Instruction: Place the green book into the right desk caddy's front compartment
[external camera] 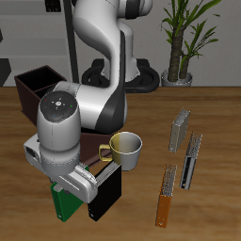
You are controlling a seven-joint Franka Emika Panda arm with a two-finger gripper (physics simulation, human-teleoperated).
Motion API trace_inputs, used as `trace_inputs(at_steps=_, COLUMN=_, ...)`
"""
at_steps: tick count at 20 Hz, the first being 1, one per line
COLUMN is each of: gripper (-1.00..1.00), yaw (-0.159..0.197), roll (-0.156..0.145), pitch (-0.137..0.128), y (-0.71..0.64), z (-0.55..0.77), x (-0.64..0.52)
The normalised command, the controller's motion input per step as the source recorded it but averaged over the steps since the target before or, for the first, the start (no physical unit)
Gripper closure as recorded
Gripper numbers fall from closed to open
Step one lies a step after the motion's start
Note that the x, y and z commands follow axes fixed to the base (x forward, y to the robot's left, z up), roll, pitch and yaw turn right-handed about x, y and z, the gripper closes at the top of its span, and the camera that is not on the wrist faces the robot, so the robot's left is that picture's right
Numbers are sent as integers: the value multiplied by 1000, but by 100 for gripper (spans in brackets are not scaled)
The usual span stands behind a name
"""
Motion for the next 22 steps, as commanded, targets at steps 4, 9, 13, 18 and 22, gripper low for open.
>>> trace_inputs(at_steps=4, gripper=100, yaw=20, roll=7, pitch=-34, y=145, z=251, x=-2)
trace_inputs(at_steps=9, gripper=100, yaw=71, roll=-9, pitch=-68, y=36, z=466, x=-153)
trace_inputs(at_steps=13, gripper=100, yaw=115, roll=-19, pitch=-105, y=-14, z=661, x=-328)
trace_inputs(at_steps=18, gripper=100, yaw=58, roll=-25, pitch=-110, y=-78, z=806, x=-494)
trace_inputs(at_steps=22, gripper=100, yaw=52, roll=-49, pitch=-91, y=-74, z=804, x=-597)
